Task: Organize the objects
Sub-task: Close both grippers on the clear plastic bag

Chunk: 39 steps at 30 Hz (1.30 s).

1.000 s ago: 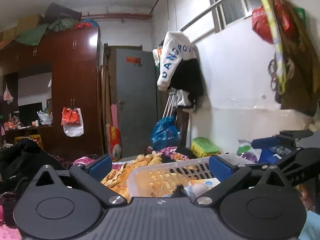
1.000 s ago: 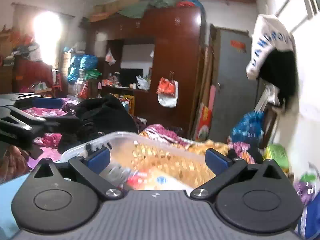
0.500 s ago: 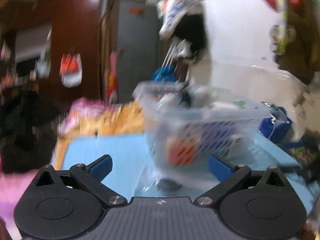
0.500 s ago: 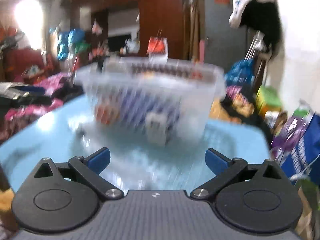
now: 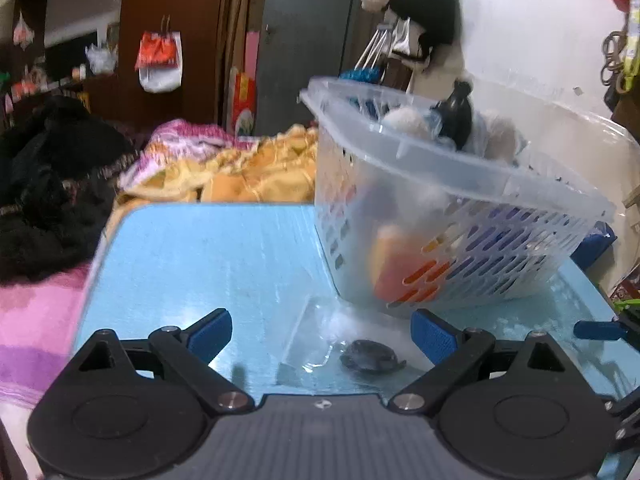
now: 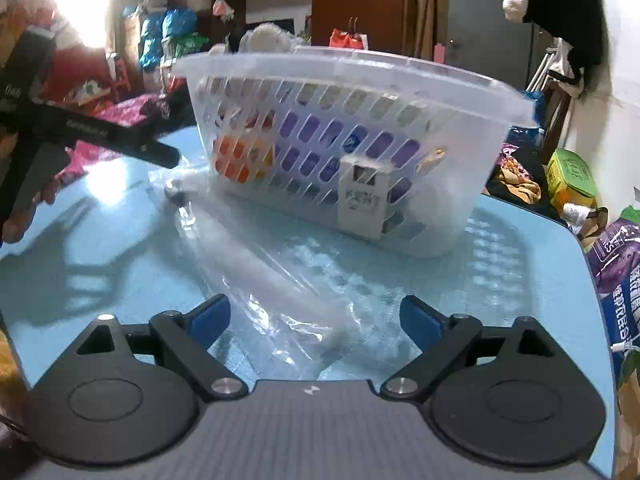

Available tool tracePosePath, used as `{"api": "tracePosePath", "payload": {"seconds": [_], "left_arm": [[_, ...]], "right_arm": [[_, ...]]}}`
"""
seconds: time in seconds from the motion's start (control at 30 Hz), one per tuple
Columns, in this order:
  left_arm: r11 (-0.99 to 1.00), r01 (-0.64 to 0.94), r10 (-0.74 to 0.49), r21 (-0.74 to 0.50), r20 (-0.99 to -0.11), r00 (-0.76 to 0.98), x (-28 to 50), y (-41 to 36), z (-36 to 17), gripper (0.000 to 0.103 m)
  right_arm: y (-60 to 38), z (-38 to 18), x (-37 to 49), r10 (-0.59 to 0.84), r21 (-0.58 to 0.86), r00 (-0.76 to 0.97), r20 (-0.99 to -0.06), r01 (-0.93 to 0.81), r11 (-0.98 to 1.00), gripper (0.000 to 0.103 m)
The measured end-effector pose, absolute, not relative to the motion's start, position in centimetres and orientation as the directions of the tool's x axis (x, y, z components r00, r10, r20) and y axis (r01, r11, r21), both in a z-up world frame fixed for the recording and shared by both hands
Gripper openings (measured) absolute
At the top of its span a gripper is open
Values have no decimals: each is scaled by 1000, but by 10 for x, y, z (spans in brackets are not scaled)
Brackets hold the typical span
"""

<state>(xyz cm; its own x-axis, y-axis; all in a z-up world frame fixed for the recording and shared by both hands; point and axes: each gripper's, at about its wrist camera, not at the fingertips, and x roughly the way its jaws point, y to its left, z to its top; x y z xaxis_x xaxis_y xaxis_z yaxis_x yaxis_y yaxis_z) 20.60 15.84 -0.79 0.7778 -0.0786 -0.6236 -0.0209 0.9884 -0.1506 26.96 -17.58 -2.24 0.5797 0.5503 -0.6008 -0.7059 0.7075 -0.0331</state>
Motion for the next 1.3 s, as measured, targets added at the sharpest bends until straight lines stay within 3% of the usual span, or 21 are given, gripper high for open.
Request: {"api": "tracePosePath", "payload": {"seconds": [0.13, 0.2, 0.27, 0.3, 0.47, 0.8, 1.3], "left_arm": [[980, 8, -141, -200, -657, 741, 214, 156, -18, 78], [989, -3, -97, -149, -661, 744, 215, 149, -17, 64], [986, 7, -116, -166, -662, 741, 216, 147, -15, 39], [984, 12, -129, -178, -664, 737, 218, 147, -16, 38], [989, -8, -91, -148, -646, 758, 211, 146, -12, 18], [980, 15, -133, -196, -602, 787, 193, 152, -6, 12], [978, 68, -165, -195, -539, 826, 163, 132, 9, 11]], "right_arm": [[-174, -23, 266, 565, -46, 570, -596, -727, 685, 82], [-173, -22, 263, 574, -54, 566, -592, -739, 672, 71], [-172, -22, 260, 577, -66, 564, -591, -746, 662, 66], [-171, -21, 258, 584, -65, 557, -590, -754, 654, 57], [-169, -19, 253, 584, -93, 560, -588, -764, 639, 38], [-167, -15, 236, 576, -177, 590, -567, -769, 614, 18], [-181, 2, 224, 624, -178, 570, -534, -797, 576, 6]]}}
